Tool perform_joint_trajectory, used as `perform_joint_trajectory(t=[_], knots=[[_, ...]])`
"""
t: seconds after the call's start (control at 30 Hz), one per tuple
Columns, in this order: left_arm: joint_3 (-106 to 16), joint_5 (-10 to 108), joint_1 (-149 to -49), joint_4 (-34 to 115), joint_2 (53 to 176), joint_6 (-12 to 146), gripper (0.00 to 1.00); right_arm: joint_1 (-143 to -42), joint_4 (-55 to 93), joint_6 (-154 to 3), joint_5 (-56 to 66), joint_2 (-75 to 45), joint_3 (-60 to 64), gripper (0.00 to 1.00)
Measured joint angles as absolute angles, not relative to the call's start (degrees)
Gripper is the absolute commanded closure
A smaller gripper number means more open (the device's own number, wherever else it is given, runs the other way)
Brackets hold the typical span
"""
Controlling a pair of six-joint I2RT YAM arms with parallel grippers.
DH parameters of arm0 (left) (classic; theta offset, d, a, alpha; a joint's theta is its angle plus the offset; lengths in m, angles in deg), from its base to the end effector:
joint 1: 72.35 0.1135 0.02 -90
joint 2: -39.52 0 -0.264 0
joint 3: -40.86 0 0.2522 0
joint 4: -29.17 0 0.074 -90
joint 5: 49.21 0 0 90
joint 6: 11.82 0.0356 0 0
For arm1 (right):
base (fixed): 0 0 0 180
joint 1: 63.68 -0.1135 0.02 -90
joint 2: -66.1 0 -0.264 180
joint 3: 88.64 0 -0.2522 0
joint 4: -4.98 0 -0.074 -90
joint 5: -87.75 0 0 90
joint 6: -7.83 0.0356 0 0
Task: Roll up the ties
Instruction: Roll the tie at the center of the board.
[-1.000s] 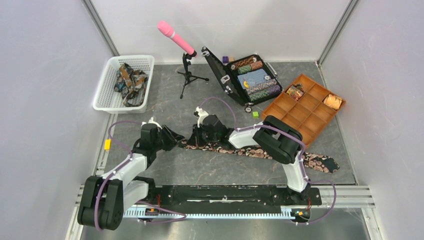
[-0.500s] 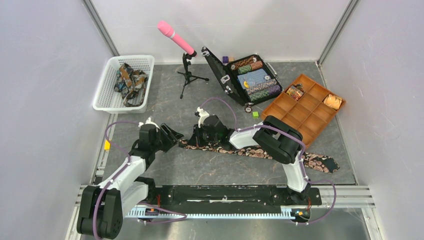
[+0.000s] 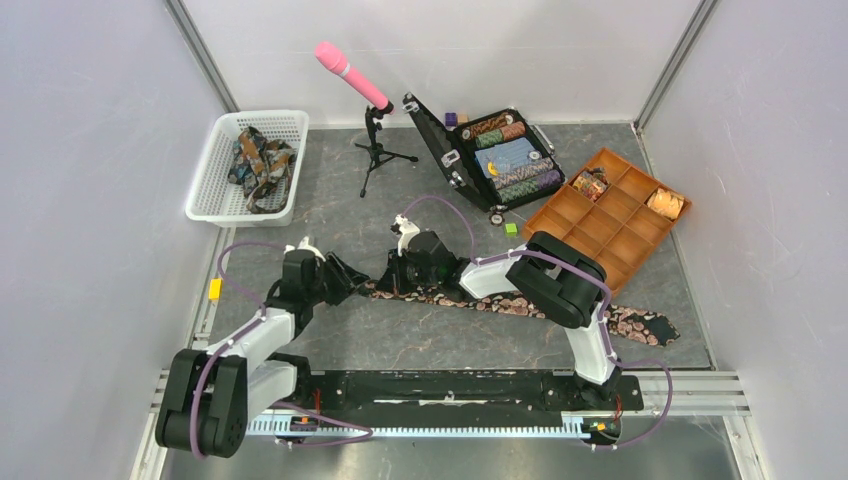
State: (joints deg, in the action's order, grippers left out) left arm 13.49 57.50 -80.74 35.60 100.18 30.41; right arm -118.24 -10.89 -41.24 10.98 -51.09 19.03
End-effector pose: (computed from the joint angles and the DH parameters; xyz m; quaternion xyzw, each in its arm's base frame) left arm 0.1811 -0.0371 0.1361 -0.2437 0.8641 -0.3139 0.3089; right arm 0.2337 0.3424 0.1178 -0.1596 0.8429 0.4400 0.2656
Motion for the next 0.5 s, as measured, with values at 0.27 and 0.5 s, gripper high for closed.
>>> perform_joint_trajectory(t=[0.27,0.5], knots=[[13.93,57.85,-80.74,33.63,102.91,30.67,0.5,-118.24,-10.85,-41.24,11.0,-51.09,19.03,1.0],[13.56,57.9,-80.76,33.28,103.64,30.67,0.53,-118.24,-10.82,-41.24,11.0,-51.09,19.03,1.0]])
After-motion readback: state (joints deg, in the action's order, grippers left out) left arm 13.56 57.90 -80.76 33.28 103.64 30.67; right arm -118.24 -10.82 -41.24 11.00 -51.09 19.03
